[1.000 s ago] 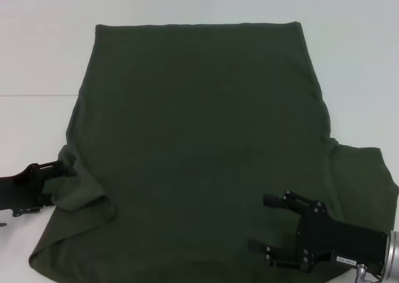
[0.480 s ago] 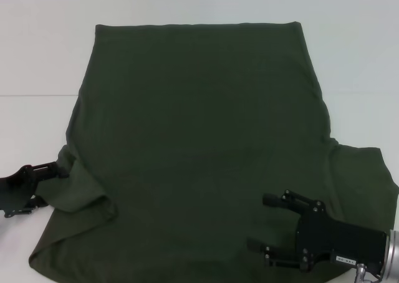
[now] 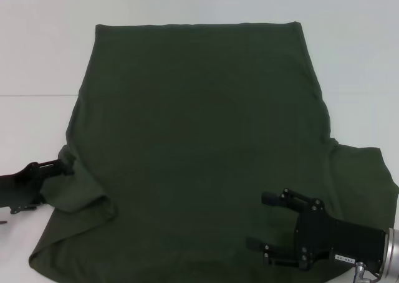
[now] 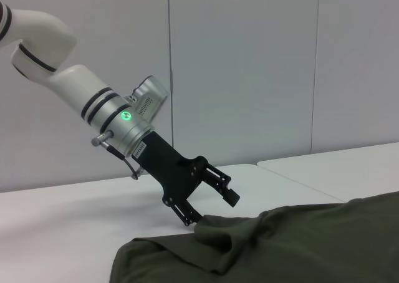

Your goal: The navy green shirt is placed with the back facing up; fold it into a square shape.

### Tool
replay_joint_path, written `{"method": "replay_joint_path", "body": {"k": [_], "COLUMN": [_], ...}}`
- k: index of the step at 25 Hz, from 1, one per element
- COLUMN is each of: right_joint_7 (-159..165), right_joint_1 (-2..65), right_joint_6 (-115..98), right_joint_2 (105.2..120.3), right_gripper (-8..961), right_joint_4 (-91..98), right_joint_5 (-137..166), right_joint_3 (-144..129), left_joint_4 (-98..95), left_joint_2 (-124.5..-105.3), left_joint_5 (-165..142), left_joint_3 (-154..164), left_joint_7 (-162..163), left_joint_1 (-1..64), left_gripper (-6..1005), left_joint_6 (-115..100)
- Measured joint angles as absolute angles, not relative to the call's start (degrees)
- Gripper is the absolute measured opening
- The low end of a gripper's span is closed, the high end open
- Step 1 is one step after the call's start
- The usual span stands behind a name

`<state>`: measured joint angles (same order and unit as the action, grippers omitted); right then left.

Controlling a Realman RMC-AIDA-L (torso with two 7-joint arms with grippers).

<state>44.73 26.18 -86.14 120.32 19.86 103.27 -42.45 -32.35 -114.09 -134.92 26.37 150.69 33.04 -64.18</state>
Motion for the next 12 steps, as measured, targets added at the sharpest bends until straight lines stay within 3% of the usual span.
{"method": "replay_joint_path", "body": {"k": [9, 12], "right_joint_7": [44.7, 44.7], "right_joint_1": [26.0, 26.1], "right_joint_6": [-86.5, -86.5], "right_joint_2": [120.25, 120.23], "right_gripper": [909, 909], "right_joint_4": [19.9, 19.9], "right_joint_5": [103.0, 103.0], "right_joint_3": [-42.4, -42.5], "left_joint_4": [-32.3, -32.3], "left_joint_2": [-114.19, -114.18], "left_joint_5": [-134.7, -134.8], "left_joint_3": [26.3, 26.3], "left_joint_7": [150.4, 150.4], "left_joint_1": [32.8, 32.9], "left_gripper": [855, 755], "left_joint_6": [-62.5, -62.1]}}
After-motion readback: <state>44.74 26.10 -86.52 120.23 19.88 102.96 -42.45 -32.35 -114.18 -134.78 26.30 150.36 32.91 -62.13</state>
